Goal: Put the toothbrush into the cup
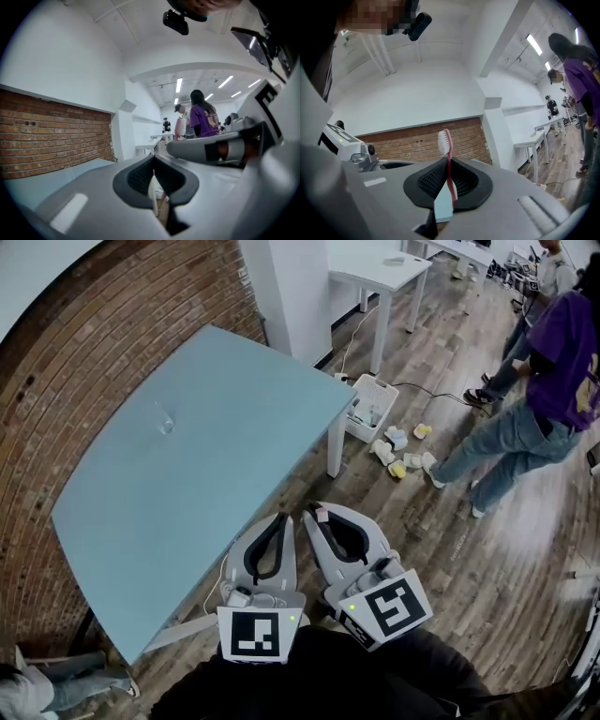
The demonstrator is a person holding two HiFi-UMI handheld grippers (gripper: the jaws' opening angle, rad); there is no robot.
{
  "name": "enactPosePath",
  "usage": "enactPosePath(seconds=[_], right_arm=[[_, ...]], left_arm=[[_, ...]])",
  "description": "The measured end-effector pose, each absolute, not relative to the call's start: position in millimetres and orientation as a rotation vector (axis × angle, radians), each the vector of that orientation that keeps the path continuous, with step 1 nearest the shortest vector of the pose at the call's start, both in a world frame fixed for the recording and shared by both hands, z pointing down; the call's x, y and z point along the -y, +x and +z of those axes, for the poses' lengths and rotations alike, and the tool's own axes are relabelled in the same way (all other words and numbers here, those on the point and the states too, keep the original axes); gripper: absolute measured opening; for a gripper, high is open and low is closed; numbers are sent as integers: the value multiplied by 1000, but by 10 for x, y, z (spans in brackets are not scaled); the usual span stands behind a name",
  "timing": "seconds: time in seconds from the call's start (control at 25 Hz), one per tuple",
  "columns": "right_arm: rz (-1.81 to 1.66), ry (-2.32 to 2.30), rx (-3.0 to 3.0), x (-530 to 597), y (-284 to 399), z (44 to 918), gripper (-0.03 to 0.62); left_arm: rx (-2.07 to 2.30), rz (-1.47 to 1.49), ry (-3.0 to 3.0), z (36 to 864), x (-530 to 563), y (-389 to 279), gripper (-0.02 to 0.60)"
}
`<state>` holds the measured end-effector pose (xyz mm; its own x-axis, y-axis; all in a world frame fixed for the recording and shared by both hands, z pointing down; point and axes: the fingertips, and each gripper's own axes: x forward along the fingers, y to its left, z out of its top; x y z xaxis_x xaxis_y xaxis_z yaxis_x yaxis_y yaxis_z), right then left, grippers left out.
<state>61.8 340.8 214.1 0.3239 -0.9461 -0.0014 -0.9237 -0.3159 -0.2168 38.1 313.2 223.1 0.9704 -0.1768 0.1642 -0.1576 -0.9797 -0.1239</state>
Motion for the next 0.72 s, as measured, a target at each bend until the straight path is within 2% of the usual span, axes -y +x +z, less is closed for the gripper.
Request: enactPosePath(seconds=[0.72], right_arm=[[-286,-2293,-1923,-2201,1091,2330,25]], left_arm=[[-530,-323,-3042,2400,-1851,842,8]])
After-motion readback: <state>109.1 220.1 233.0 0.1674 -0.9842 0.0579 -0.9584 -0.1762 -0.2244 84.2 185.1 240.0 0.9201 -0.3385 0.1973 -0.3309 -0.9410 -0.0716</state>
